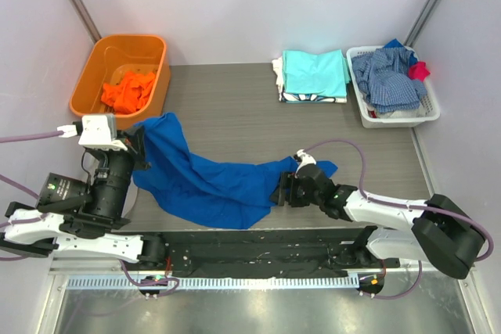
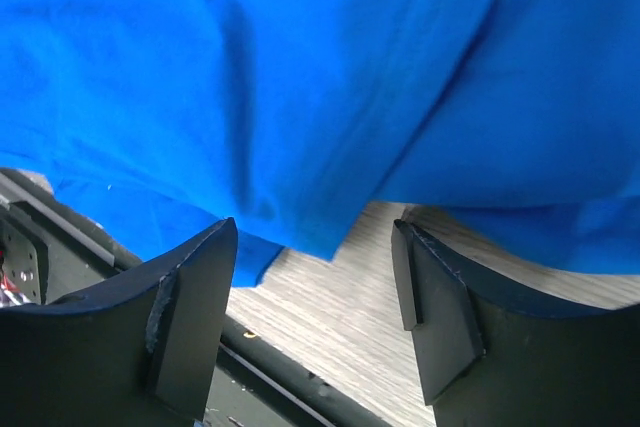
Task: Fold and stack the t-shirts
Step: Flatten the tshirt out
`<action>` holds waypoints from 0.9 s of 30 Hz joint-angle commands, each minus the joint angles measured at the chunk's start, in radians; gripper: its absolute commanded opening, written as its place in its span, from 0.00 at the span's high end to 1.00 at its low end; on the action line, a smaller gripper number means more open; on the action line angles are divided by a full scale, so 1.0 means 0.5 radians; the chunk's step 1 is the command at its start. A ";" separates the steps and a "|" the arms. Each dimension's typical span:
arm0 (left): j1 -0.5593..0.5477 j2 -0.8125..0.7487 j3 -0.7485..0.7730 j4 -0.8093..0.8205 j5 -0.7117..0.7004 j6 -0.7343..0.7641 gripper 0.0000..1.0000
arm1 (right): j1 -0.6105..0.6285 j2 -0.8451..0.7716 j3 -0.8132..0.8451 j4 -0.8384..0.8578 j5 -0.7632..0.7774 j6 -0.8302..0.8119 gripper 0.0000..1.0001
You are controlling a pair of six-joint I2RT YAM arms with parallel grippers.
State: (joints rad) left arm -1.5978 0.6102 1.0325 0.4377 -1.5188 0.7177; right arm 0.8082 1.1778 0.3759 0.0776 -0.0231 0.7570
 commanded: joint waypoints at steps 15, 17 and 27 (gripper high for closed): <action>-0.020 -0.058 -0.031 0.097 -0.457 -0.055 1.00 | 0.151 0.071 0.049 0.152 0.123 0.139 0.81; -0.017 -0.070 -0.040 0.097 -0.457 -0.055 1.00 | 0.151 0.071 0.082 0.121 0.141 0.133 0.99; -0.026 -0.051 0.049 -0.013 -0.457 -0.067 1.00 | 0.145 -0.389 1.192 -1.199 0.796 -0.247 0.99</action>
State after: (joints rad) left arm -1.6043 0.5762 1.0096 0.4316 -1.5188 0.7097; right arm 0.8780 1.0706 0.6834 -0.2714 0.1513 0.7383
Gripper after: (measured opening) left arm 0.012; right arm 0.031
